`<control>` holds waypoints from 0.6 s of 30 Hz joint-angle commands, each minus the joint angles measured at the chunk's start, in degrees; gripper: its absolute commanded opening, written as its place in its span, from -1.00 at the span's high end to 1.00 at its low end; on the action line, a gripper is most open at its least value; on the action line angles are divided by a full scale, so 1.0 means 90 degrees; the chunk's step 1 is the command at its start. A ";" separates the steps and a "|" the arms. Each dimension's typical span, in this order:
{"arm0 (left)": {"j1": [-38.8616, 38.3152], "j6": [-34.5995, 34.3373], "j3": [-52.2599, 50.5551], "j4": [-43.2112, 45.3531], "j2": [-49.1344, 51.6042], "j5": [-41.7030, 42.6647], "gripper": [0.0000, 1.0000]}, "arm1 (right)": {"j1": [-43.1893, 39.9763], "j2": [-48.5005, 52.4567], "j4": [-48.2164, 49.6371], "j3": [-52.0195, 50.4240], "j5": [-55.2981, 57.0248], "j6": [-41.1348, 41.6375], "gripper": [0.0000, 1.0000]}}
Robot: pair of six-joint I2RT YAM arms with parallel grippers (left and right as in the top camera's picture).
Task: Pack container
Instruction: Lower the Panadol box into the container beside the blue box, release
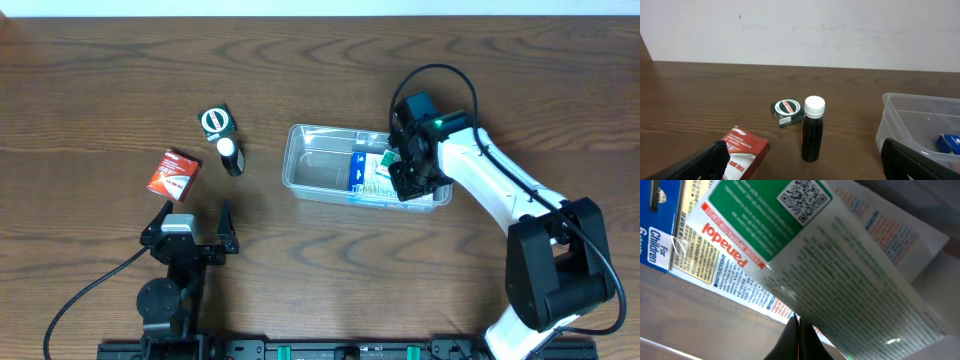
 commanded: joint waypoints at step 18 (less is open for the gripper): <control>0.0039 0.0107 -0.0114 -0.0216 -0.0034 0.0044 -0.96 | -0.0029 0.0027 0.0687 -0.0039 0.0872 -0.0653 0.97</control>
